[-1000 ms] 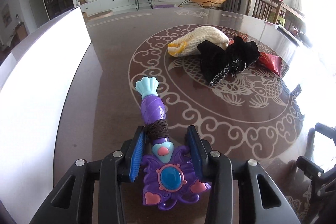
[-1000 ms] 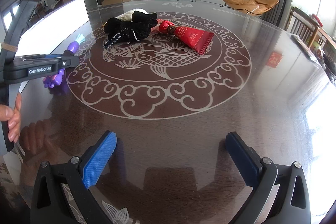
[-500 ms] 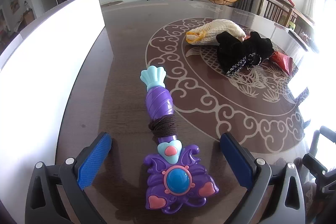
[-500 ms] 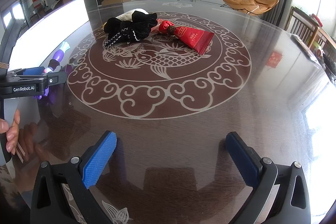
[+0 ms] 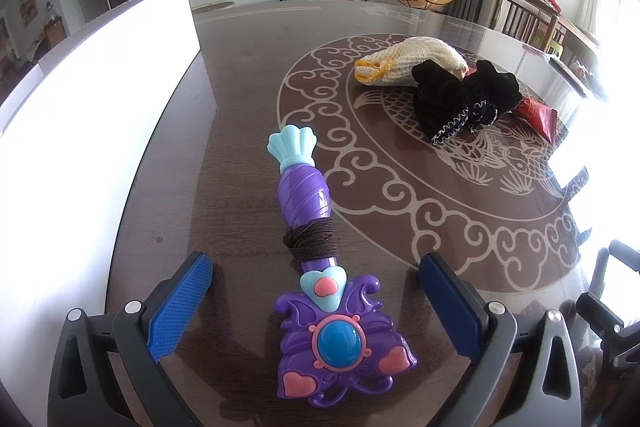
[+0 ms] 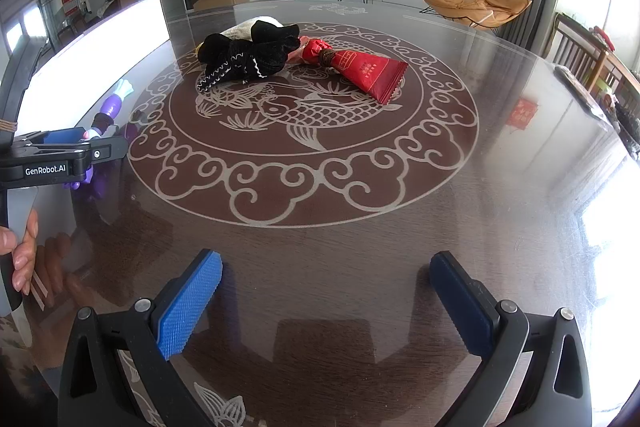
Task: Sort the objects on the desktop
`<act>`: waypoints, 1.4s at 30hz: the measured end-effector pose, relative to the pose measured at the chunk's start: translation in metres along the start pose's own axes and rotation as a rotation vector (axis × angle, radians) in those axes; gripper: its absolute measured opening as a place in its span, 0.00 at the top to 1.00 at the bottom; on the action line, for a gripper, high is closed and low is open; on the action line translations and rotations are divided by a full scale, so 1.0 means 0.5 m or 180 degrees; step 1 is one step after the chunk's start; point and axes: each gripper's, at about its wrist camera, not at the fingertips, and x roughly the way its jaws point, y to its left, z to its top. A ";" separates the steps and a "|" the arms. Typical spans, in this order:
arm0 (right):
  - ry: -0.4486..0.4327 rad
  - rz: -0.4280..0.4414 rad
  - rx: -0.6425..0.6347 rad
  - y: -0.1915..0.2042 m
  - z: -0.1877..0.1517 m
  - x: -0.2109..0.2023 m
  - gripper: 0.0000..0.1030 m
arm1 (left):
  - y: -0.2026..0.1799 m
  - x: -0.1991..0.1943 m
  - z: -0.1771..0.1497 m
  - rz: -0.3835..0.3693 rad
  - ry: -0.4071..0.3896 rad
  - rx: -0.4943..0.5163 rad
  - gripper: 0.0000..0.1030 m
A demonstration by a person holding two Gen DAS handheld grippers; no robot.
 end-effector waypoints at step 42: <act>-0.0501 0.0729 -0.0073 0.061 0.369 0.046 0.01 | -0.002 -0.006 0.011 0.0004 0.0002 -0.0023 0.00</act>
